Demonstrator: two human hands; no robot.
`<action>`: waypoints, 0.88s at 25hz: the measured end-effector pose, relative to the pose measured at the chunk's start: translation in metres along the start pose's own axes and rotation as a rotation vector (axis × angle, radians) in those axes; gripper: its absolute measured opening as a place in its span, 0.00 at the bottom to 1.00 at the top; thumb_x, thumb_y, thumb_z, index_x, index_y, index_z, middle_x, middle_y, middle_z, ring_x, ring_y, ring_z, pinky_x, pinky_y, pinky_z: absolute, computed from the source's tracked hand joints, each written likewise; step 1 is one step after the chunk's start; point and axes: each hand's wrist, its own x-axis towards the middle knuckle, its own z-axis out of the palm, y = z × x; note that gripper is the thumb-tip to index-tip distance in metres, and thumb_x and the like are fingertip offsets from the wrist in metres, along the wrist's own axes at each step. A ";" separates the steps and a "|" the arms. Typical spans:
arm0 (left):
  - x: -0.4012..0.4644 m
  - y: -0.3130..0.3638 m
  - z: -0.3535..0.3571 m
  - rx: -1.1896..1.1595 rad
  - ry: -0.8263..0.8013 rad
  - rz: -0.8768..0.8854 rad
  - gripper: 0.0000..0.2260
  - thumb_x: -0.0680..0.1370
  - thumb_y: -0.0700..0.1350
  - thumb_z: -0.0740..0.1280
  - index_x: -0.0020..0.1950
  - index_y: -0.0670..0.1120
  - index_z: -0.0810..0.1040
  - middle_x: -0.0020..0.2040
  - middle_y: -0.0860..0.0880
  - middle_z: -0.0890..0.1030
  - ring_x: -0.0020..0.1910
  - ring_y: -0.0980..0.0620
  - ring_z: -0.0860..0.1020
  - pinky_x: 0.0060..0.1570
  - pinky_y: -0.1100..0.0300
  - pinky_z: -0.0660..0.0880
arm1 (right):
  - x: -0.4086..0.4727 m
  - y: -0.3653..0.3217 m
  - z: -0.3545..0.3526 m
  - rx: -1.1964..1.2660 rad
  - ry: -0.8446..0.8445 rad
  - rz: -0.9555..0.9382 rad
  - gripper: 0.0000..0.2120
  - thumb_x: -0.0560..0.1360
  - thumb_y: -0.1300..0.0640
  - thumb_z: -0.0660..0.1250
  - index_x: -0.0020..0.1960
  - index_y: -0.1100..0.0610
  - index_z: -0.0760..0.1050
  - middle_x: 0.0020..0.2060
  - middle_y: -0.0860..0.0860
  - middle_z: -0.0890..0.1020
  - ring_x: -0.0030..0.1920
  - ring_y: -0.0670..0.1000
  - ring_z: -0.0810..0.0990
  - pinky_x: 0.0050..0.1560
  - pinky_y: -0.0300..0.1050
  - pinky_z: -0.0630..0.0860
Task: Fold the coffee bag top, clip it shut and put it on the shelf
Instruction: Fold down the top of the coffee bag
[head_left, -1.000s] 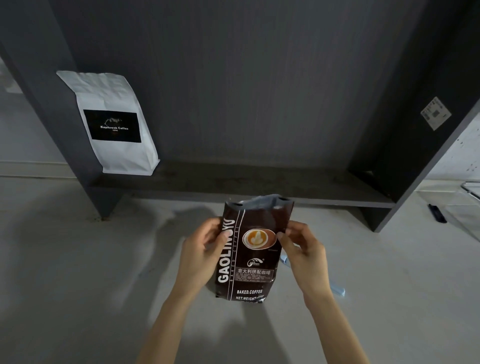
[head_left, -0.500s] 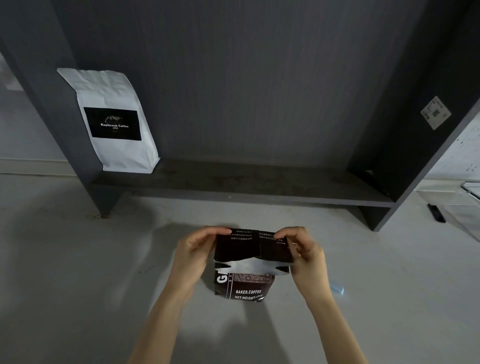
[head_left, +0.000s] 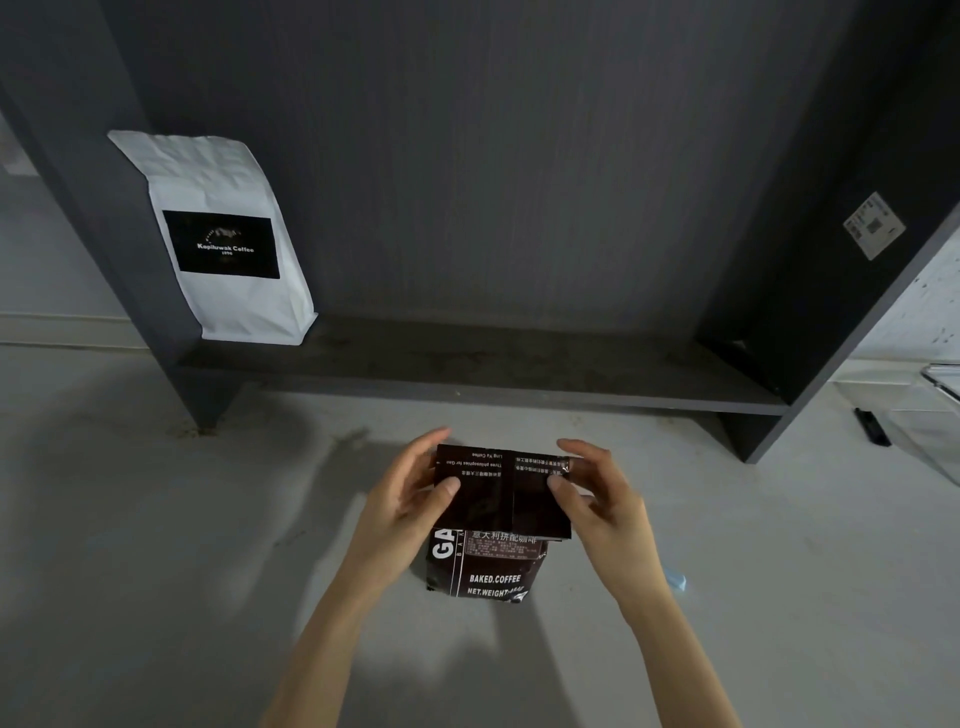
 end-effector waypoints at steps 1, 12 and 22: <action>0.000 -0.003 0.001 -0.021 0.013 -0.017 0.19 0.73 0.35 0.63 0.58 0.55 0.69 0.51 0.58 0.77 0.47 0.71 0.77 0.44 0.77 0.72 | 0.000 0.004 -0.001 0.002 -0.004 0.009 0.14 0.72 0.62 0.66 0.50 0.44 0.74 0.45 0.55 0.81 0.49 0.55 0.80 0.51 0.50 0.78; -0.001 -0.036 -0.001 0.070 0.027 -0.101 0.10 0.73 0.40 0.66 0.47 0.56 0.76 0.43 0.67 0.83 0.47 0.67 0.79 0.45 0.75 0.73 | -0.001 0.030 0.007 -0.050 0.043 0.104 0.11 0.70 0.63 0.68 0.42 0.46 0.77 0.41 0.48 0.84 0.47 0.54 0.82 0.50 0.48 0.77; -0.002 -0.044 0.011 -0.005 0.242 -0.148 0.08 0.70 0.40 0.69 0.48 0.48 0.81 0.36 0.60 0.84 0.41 0.63 0.81 0.41 0.74 0.75 | 0.002 0.026 0.002 0.095 0.058 0.132 0.09 0.69 0.67 0.67 0.44 0.54 0.78 0.29 0.41 0.82 0.33 0.40 0.80 0.34 0.29 0.75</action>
